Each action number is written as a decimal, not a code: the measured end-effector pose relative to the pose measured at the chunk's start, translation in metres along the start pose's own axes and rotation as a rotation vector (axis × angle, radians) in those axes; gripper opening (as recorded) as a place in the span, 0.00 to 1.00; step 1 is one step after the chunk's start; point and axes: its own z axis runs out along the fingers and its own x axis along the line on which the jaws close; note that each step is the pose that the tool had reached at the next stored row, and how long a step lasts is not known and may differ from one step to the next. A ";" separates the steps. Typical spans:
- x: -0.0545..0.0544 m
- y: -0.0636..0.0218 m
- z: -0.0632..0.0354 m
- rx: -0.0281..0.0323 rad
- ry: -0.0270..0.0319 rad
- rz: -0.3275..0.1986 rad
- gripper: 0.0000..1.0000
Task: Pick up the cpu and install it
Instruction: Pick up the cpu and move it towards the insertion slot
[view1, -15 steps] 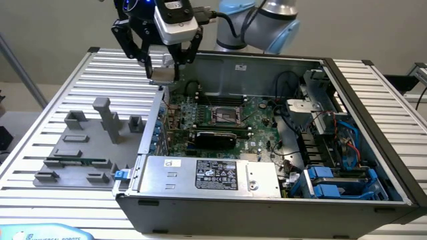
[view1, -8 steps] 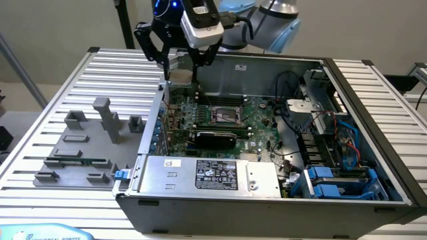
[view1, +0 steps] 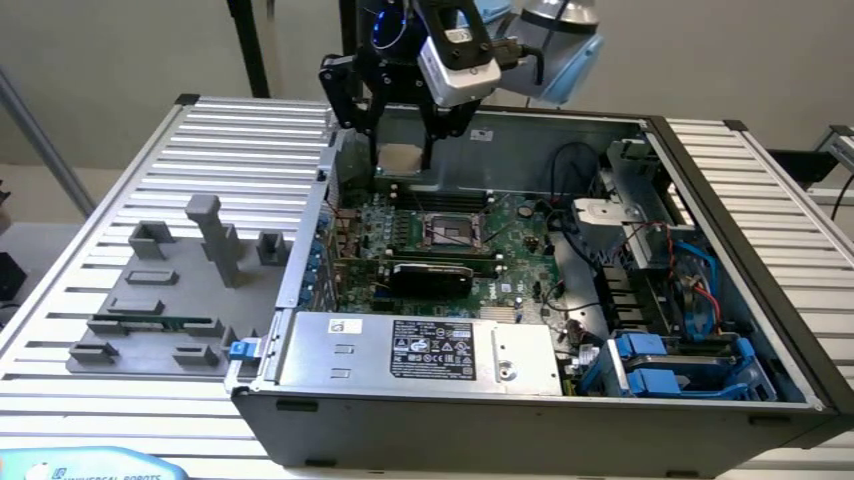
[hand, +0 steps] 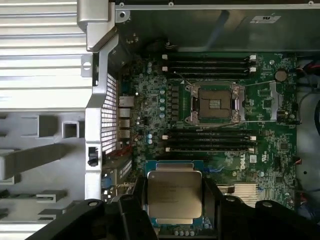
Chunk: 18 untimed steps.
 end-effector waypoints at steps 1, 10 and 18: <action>-0.005 0.0022 0.0020 0.0000 0.0000 0.000 0.55; -0.031 0.0240 0.0192 -0.0002 0.0000 0.000 0.55; -0.046 0.0468 0.0347 -0.0005 0.0000 0.000 0.55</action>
